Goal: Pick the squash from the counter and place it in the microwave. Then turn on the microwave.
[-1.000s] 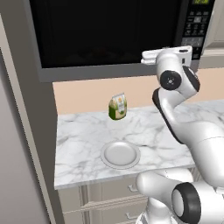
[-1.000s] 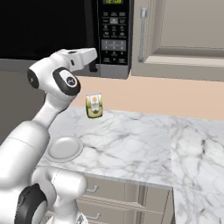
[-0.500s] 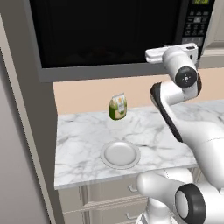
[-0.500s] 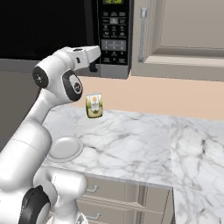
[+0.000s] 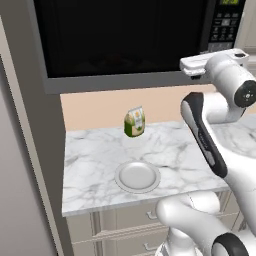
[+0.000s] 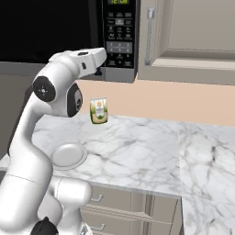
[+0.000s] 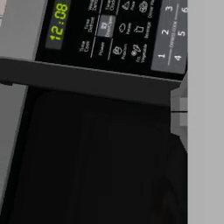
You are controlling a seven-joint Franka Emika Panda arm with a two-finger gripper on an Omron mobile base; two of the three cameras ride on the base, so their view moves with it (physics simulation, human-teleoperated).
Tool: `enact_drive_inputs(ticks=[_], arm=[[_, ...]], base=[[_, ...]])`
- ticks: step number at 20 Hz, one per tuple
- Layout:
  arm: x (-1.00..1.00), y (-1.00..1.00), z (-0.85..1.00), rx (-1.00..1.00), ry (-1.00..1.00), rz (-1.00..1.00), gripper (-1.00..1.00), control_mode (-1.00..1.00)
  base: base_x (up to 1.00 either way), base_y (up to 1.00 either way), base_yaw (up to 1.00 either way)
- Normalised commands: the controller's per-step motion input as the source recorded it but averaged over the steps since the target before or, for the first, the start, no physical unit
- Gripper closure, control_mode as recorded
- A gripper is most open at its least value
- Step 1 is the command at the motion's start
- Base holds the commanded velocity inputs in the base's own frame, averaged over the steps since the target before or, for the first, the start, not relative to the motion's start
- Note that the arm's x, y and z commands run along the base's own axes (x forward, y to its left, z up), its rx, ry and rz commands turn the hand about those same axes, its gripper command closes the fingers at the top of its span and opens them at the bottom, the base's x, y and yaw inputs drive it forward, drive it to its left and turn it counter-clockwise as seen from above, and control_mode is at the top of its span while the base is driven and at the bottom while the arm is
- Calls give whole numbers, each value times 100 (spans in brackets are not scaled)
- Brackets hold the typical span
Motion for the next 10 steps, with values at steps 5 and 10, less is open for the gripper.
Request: enact_drive_inputs(ticks=[5,10], arm=[[-72,-9,15,0,0,11,100,-100],[-58,-18,10,1,0,7,100,-100]], base=[[0,0,0],[0,0,0]])
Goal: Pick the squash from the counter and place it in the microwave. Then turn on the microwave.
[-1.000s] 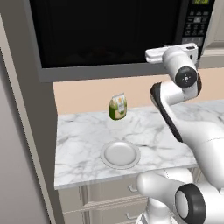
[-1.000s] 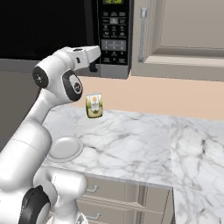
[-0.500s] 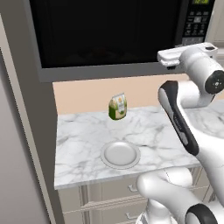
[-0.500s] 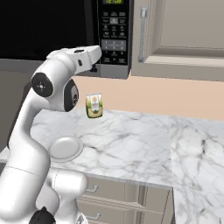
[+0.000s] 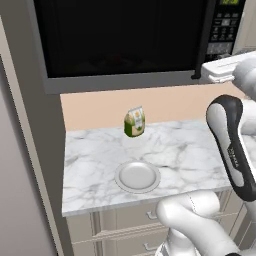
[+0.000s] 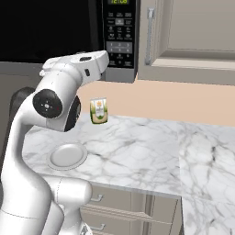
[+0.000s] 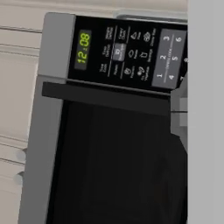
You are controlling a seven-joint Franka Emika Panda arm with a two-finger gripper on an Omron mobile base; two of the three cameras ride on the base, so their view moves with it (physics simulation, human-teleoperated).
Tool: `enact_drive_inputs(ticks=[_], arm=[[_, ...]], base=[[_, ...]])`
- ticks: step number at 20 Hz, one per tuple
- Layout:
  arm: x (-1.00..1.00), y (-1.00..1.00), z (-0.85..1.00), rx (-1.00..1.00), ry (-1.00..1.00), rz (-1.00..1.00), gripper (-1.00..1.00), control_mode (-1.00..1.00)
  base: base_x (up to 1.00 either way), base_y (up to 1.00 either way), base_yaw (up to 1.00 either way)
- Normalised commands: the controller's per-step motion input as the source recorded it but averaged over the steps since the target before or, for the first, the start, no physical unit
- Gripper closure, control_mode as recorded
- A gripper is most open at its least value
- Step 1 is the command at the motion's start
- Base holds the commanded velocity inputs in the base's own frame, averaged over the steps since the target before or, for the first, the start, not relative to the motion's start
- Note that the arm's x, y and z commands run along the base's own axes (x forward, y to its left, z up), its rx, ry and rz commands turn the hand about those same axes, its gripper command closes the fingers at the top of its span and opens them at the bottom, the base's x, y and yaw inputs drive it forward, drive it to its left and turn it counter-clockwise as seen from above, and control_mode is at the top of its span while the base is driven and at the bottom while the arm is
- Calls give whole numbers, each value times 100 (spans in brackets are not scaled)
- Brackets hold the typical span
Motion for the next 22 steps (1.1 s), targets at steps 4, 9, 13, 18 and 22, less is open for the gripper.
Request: enact_drive_inputs(ticks=[4,9,13,18,22], arm=[[-24,-37,0,7,2,1,100,-100],[-8,-41,0,11,3,0,100,-100],[-1,-28,0,14,2,5,100,-100],[-4,-13,0,22,8,3,100,-100],[0,-4,0,28,10,0,100,-100]], base=[[0,0,0],[0,0,0],[0,0,0],[0,0,0],[0,0,0]])
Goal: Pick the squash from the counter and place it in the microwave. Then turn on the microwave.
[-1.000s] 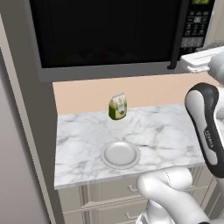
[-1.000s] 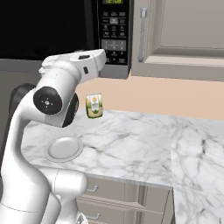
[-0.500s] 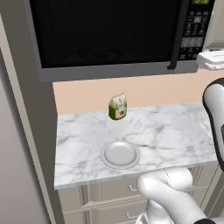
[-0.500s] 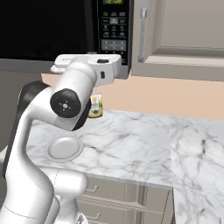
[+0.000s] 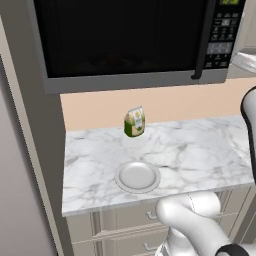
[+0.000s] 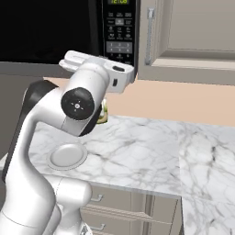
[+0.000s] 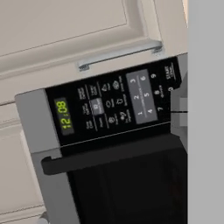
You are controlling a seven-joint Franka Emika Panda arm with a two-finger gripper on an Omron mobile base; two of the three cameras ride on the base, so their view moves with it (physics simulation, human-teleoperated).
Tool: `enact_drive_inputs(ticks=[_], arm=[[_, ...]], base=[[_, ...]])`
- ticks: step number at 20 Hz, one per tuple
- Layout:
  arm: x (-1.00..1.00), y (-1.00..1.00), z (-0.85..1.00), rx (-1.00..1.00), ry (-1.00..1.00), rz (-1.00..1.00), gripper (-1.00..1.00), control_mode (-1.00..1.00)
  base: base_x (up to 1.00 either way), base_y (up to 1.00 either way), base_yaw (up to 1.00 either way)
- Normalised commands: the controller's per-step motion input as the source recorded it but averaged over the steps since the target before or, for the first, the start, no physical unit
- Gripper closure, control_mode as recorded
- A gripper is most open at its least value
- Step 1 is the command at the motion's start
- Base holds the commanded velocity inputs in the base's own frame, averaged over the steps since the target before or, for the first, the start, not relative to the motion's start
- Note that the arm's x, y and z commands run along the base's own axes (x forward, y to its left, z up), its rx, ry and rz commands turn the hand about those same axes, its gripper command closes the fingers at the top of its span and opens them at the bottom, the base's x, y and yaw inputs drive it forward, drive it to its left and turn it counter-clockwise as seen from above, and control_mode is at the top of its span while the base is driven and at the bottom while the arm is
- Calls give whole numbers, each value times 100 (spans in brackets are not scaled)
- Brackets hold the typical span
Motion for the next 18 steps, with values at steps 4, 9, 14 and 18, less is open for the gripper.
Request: enact_drive_inputs(ticks=[4,9,14,18], arm=[[0,-1,0,28,12,0,100,-100],[-3,0,0,28,12,1,100,-100],[-6,0,-3,27,7,2,100,-100],[-8,0,-12,27,3,2,100,-100]], base=[[0,0,0],[0,0,0],[0,0,0],[0,0,0]])
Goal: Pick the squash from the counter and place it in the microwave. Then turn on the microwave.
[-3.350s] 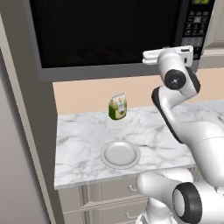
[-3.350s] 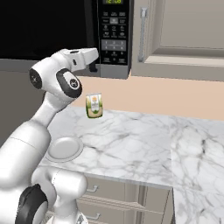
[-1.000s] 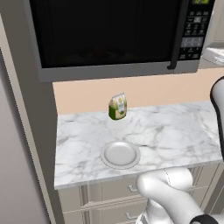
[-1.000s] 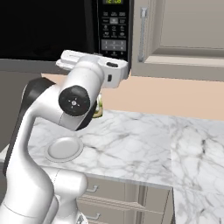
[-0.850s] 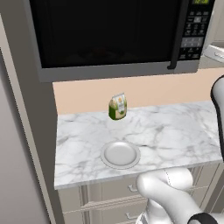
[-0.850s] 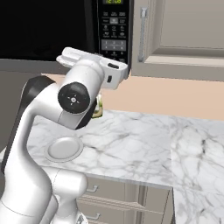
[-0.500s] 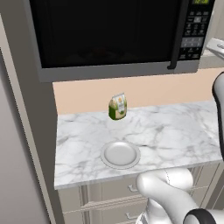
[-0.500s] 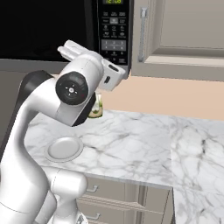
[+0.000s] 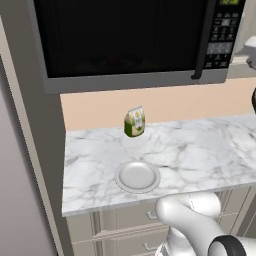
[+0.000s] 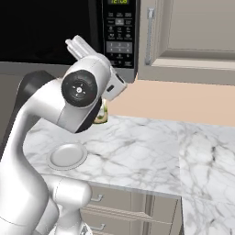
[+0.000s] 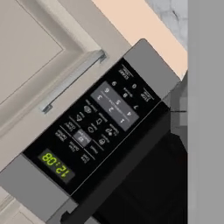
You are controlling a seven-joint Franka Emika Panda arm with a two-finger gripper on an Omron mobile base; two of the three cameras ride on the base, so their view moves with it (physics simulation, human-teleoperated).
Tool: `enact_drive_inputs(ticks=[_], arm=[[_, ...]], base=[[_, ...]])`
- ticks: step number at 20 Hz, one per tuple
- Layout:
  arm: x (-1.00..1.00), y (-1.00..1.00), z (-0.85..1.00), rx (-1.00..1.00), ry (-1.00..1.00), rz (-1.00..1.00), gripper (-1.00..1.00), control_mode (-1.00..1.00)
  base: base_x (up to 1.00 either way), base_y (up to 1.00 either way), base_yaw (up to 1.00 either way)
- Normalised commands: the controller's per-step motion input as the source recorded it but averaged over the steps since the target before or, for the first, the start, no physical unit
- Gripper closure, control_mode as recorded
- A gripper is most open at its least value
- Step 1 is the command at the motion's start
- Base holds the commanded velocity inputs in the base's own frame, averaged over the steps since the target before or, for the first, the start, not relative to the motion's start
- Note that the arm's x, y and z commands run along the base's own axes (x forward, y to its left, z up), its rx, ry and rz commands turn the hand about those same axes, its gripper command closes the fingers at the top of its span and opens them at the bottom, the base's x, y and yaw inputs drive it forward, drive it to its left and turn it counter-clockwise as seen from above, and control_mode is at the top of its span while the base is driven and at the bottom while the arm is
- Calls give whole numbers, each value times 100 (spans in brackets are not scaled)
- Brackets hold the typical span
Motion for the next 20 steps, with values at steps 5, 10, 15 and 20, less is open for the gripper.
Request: enact_drive_inputs(ticks=[5,10,15,20], arm=[[-4,0,-22,27,0,1,100,-100],[0,-2,-15,27,0,0,100,-100],[0,-9,-1,25,0,0,100,-100],[0,-12,-6,24,0,-1,100,-100]], base=[[0,0,0],[0,0,0],[0,0,0],[0,0,0]])
